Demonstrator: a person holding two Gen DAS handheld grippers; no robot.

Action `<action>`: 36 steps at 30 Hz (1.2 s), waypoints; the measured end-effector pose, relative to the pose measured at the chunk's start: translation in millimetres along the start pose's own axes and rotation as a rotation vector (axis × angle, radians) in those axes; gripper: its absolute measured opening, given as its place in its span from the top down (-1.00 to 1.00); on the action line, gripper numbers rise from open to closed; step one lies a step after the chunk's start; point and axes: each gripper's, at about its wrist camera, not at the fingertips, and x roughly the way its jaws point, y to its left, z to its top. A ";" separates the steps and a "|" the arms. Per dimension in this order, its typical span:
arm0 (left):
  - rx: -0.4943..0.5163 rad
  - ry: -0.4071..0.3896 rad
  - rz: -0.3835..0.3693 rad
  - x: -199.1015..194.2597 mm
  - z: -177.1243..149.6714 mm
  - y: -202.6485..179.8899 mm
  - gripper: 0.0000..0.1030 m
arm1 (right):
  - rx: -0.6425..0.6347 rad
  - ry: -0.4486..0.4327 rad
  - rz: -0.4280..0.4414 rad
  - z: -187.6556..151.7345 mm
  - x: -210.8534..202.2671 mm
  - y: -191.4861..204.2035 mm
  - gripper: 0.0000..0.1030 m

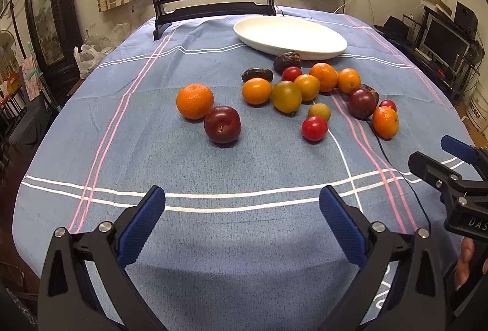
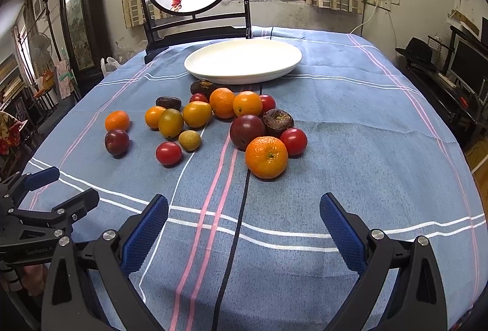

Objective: Organize fruits

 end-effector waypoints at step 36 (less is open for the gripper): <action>-0.012 -0.014 -0.011 -4.3 0.7 2.0 -0.92 | -0.004 -0.003 0.015 -3.4 -0.8 4.4 -0.93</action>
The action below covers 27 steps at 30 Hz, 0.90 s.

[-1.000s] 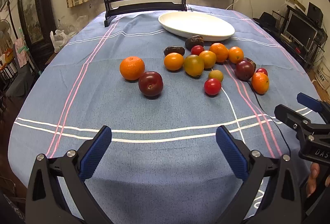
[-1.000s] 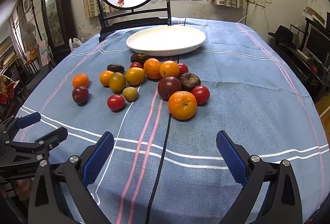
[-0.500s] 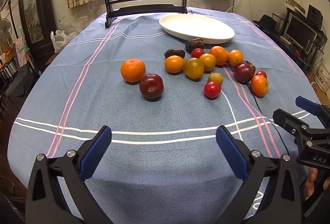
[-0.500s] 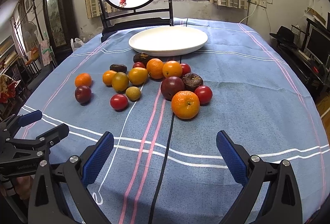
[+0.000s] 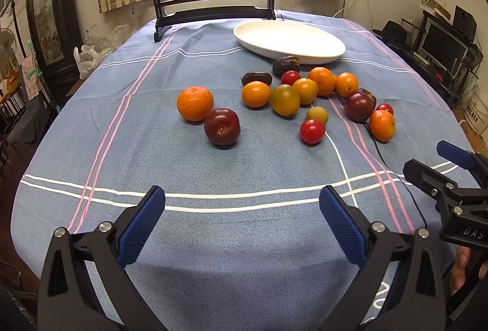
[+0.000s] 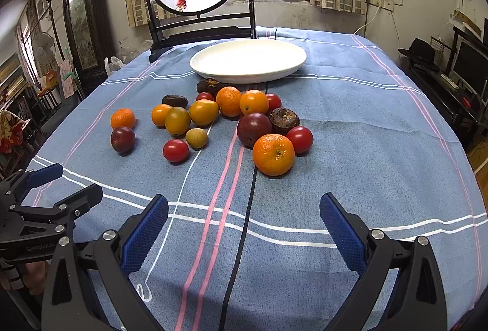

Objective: Organize fruits

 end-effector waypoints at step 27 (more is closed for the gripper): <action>0.010 -0.057 -0.007 -14.5 3.6 -0.8 -0.92 | -0.001 -0.036 0.001 1.0 -11.8 -1.1 -0.93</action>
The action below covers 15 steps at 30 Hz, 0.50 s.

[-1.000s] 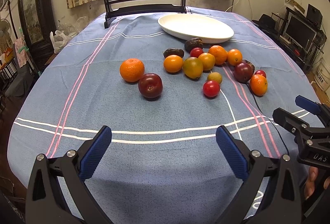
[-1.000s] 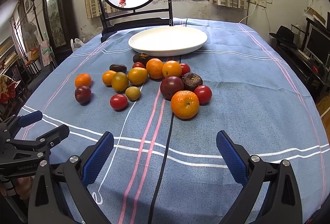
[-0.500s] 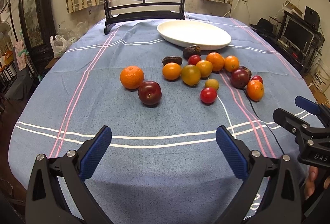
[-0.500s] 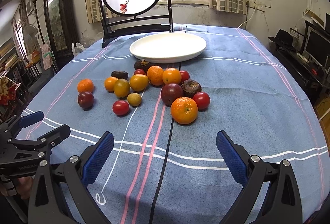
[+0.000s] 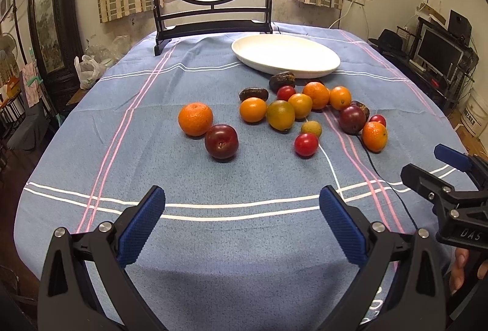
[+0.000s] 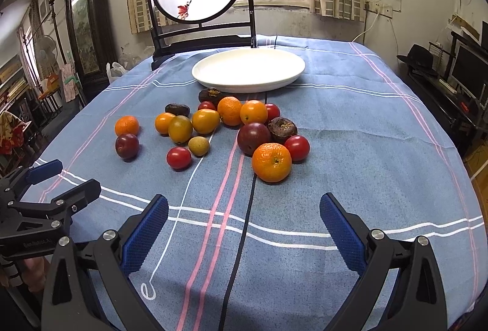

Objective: Organize fruits

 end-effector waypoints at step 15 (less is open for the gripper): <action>-0.004 0.002 -0.012 -0.6 0.9 2.4 -0.92 | -0.027 0.032 -0.009 1.3 3.9 -1.0 -0.93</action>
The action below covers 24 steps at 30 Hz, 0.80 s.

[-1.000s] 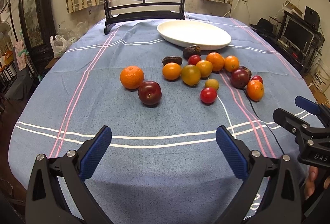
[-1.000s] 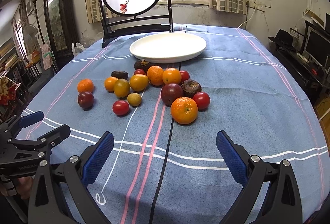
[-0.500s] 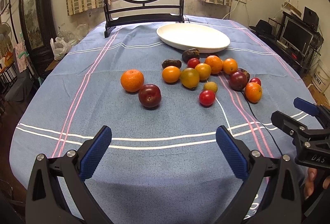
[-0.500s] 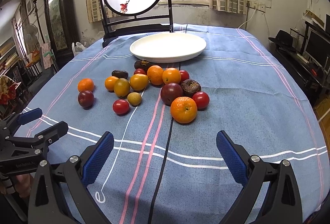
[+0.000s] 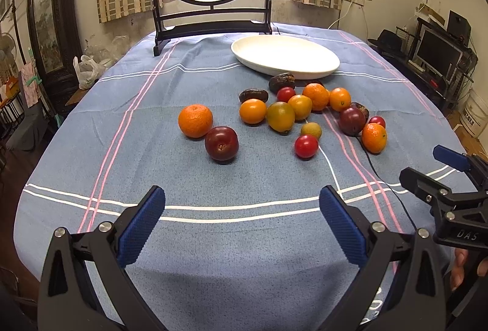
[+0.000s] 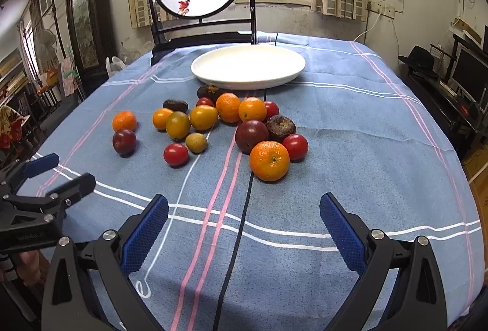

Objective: Organize fruits
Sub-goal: 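Grasp the dark red plum with the left tool while the right tool grasps a mandarin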

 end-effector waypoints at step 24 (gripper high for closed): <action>-0.019 0.136 -0.028 61.7 27.9 63.3 -0.92 | 0.017 0.213 0.084 22.7 78.1 -25.9 0.23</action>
